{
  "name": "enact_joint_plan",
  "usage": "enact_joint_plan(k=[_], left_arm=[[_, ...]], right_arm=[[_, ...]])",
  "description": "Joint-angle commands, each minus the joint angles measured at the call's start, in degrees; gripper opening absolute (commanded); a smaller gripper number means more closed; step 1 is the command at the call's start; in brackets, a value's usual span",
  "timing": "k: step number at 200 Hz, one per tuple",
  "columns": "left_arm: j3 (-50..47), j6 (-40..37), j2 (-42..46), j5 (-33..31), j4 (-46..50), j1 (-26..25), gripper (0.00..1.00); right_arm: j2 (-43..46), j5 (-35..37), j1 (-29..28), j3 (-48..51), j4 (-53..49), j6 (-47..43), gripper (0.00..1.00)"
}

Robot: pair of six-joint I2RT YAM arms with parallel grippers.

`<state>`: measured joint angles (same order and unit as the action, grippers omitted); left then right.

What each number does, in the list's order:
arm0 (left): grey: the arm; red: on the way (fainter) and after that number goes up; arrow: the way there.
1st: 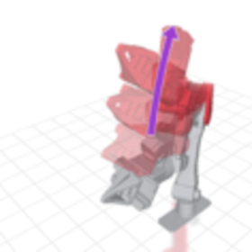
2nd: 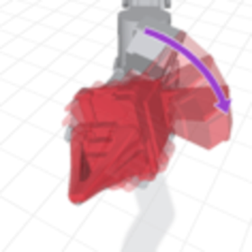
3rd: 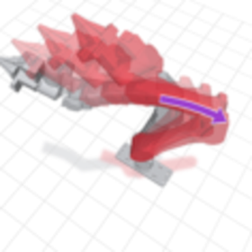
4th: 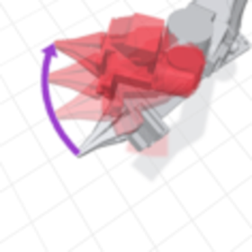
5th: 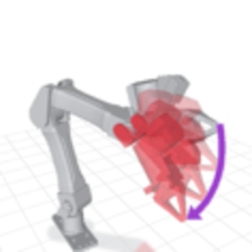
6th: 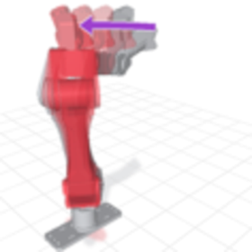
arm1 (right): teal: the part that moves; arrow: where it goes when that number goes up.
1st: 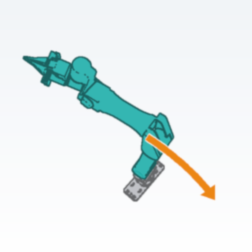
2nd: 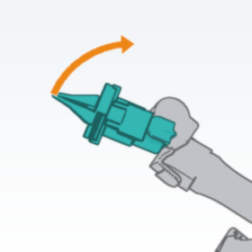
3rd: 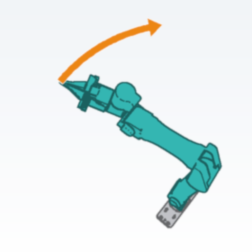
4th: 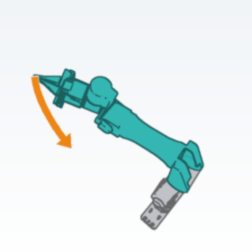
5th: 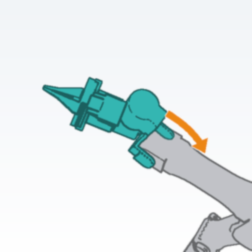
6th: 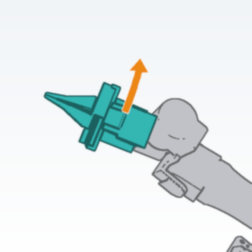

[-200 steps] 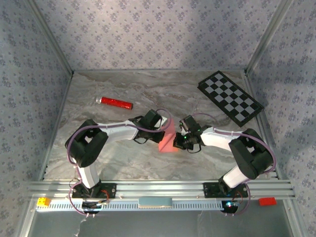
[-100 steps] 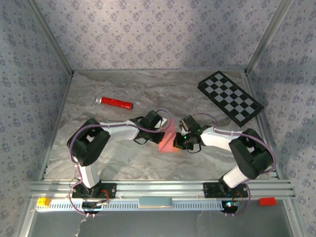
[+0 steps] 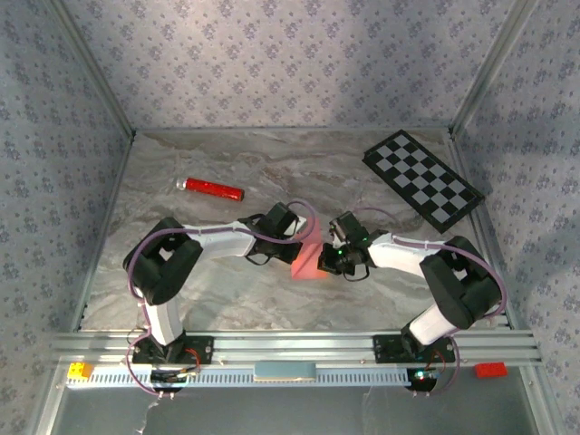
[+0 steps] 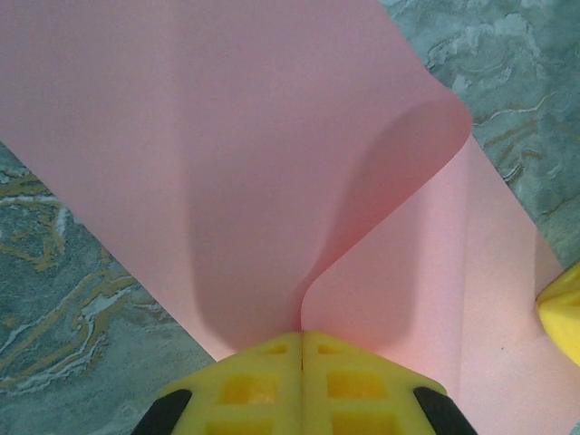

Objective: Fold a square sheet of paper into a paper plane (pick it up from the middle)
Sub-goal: Fold the triangle a second time at the center of the table.

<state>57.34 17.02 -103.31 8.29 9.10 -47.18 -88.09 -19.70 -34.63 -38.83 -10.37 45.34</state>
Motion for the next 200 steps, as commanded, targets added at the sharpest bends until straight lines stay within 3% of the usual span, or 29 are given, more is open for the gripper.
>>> enact_joint_plan(k=[1,200], left_arm=[[1.4,-0.4,-0.6,-0.5,1.2,0.4,0.00],[-0.4,0.6,-1.1,-0.1,0.0,0.4,0.00]], right_arm=[[-1.2,2.7,0.4,0.4,-5.1,-1.4,0.02],[-0.9,2.1,0.5,-0.3,-4.8,-1.5,0.05]])
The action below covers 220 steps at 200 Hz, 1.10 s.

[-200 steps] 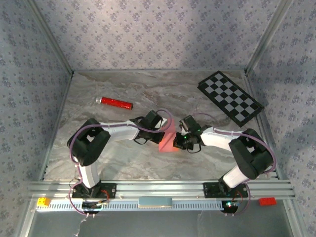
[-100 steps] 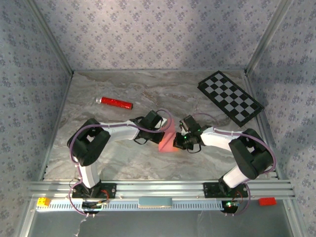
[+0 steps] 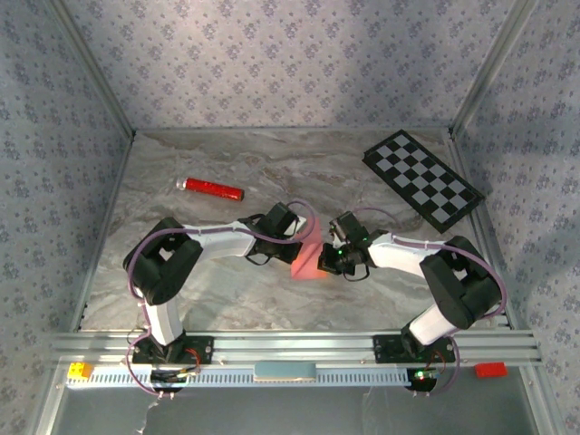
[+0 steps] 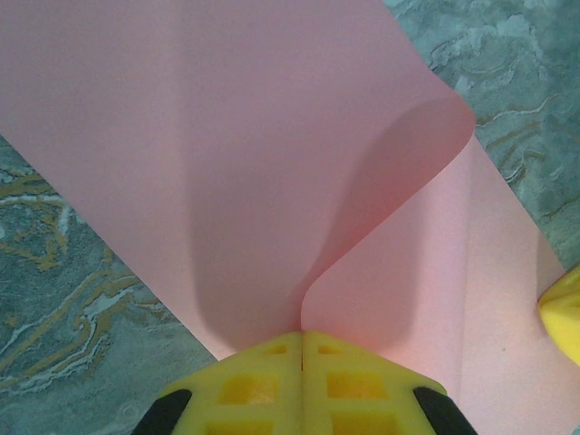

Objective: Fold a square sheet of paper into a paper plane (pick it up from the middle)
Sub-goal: Fold the triangle a second time at the center of the table.

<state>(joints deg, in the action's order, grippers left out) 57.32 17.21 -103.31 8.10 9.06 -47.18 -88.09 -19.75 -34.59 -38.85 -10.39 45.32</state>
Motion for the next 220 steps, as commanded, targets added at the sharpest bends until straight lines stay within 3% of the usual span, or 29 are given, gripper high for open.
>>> enact_joint_plan(k=[1,65,102,220], left_arm=[[-0.4,0.4,-1.1,0.1,0.1,0.4,0.00],[-0.7,0.7,-1.0,0.2,0.0,0.3,0.00],[-0.8,1.0,-1.0,0.7,-0.1,0.4,0.00],[0.1,0.6,-1.7,1.0,0.2,0.4,0.00]], right_arm=[[-0.9,2.1,0.5,-0.3,-4.8,-1.5,0.05],[4.8,-0.3,1.7,1.6,3.0,1.6,0.09],[7.2,-3.5,2.6,4.7,11.5,5.9,0.03],[-3.7,-7.6,-0.5,2.6,26.5,12.3,0.00]])
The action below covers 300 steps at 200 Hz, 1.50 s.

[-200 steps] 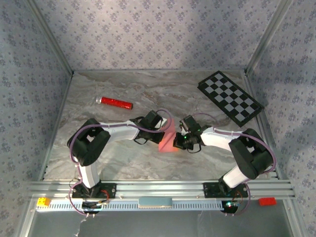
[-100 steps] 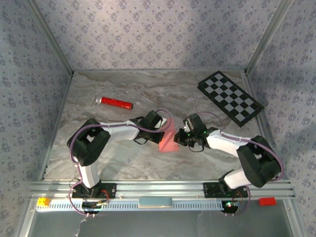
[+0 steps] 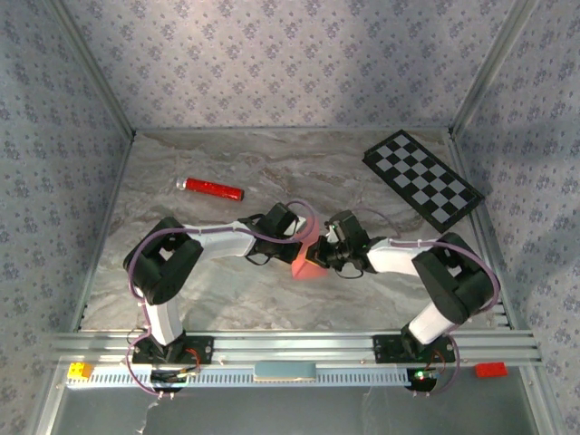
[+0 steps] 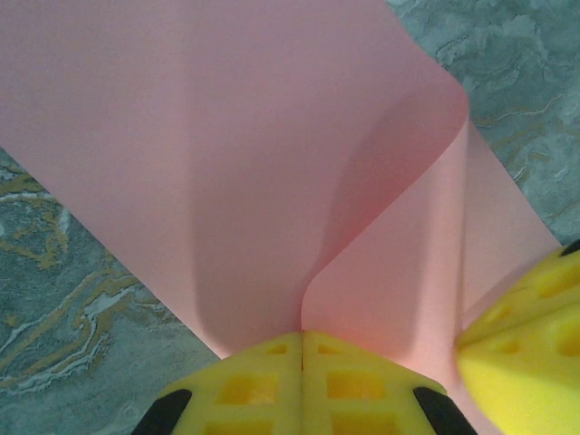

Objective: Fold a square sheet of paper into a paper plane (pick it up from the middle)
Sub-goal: Fold the triangle a second time at the center of the table.

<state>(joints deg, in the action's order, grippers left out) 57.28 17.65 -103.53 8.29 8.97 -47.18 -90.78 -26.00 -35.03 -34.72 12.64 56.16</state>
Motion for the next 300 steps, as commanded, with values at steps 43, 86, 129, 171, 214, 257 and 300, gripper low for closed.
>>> enact_joint_plan(k=[43,86,129,171,214,257,300], left_arm=[[0.5,-0.2,-1.6,0.8,0.7,0.4,0.00],[0.6,-0.3,-1.3,0.6,0.8,0.4,0.00],[0.6,-0.3,-1.2,0.6,0.8,0.5,0.00],[0.5,-0.2,-1.1,0.7,0.6,0.5,0.00],[0.5,-0.2,-1.2,0.7,0.6,0.5,0.00],[0.5,-0.4,-1.0,0.6,0.8,0.4,0.00],[0.6,-0.4,-0.9,0.5,0.9,0.5,0.00]], right_arm=[[-1.5,-1.8,0.0,-1.9,3.5,1.5,0.00],[1.0,0.0,-0.1,-0.9,0.8,1.5,0.00],[4.4,2.5,0.6,0.6,-2.1,1.2,0.00],[2.2,-0.2,0.0,-0.7,1.0,2.0,0.00],[-1.2,-1.0,-0.6,-1.6,4.7,3.3,0.00],[-2.3,-1.6,-0.9,-2.2,5.6,3.4,0.00],[-2.6,-1.3,-0.7,-1.8,5.1,3.2,0.00]])
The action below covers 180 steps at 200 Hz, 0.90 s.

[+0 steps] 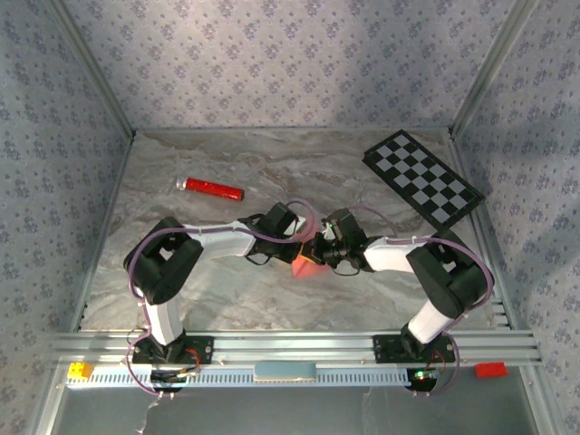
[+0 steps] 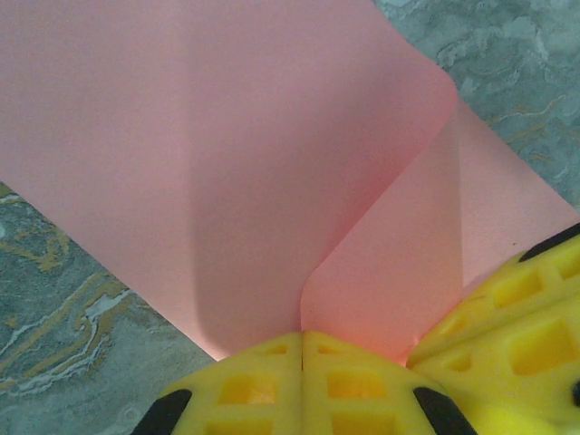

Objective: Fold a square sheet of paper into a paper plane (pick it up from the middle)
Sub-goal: Fold the triangle a second time at the center of the table.

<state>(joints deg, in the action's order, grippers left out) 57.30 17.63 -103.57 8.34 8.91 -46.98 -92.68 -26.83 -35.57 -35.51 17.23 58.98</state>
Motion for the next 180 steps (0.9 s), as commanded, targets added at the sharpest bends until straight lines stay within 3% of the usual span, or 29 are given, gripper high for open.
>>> enact_joint_plan(k=[1,141,180], left_arm=[[0.6,-0.4,-0.9,0.5,0.9,0.3,0.00],[1.8,-1.4,-1.8,0.3,2.3,0.3,0.00],[1.9,-1.6,-1.7,0.2,2.3,0.2,0.00]], right_arm=[[-0.7,-0.5,-0.2,-1.0,0.5,0.3,0.00],[-2.2,0.6,0.5,3.7,4.2,2.4,0.00],[0.7,0.7,2.3,0.1,-0.7,-0.7,0.00]])
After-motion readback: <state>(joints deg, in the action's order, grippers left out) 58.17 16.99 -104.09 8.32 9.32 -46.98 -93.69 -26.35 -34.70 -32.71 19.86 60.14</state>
